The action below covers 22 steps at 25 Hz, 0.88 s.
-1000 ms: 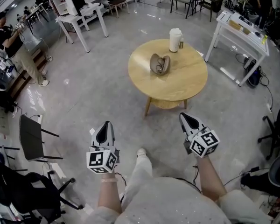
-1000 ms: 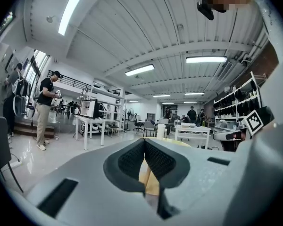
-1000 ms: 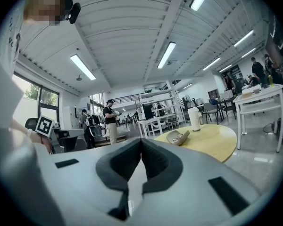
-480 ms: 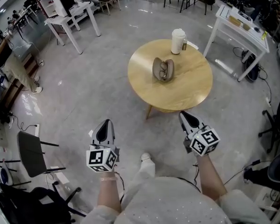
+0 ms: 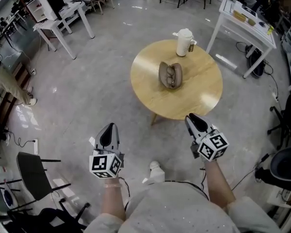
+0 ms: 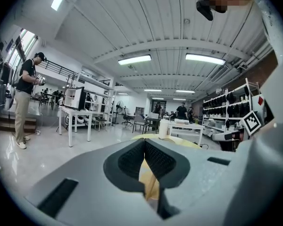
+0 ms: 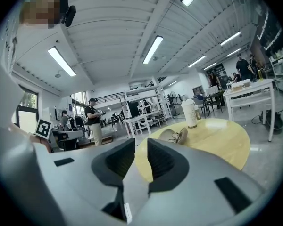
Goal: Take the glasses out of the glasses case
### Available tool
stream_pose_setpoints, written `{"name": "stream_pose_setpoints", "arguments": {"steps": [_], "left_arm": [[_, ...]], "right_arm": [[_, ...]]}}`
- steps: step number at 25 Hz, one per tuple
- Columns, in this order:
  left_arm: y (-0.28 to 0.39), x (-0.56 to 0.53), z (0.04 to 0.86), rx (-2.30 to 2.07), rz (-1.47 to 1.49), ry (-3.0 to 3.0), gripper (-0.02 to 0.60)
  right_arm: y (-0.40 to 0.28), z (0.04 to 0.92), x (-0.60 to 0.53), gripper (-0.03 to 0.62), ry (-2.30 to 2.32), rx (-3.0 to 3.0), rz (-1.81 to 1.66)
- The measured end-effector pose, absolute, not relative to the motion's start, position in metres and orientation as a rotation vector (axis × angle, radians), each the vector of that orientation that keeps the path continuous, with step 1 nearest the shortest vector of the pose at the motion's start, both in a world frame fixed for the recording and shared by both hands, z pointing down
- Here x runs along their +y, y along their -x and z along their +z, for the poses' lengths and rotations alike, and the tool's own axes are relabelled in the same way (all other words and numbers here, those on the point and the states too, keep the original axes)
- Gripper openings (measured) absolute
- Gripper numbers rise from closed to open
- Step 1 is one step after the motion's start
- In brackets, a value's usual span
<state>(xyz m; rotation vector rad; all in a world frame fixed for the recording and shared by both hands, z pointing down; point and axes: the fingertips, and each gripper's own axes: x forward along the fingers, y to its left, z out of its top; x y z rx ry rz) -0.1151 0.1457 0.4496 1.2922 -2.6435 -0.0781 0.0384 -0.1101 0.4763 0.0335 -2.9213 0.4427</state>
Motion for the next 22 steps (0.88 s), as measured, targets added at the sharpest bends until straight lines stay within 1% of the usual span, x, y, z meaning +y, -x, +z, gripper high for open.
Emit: {"name": "stream_pose_setpoints", "arguments": {"steps": [5,15,22], "left_arm": [[0.134,0.143,0.455,-2.622,-0.089,-1.329,0.005],[0.142,0.145,0.47,-2.584,-0.112,-1.324,0.005],[0.183,0.13,0.477,-2.576,-0.115,-1.339,0.005]], "right_arm": [[-0.023,0.481,-0.105,0.127,-0.059,-2.919,0.469],[0.001,0.483,-0.105,0.173,-0.046,-2.912,0.492],[0.045,0.492,-0.11,0.198,-0.019,-2.912,0.469]]}}
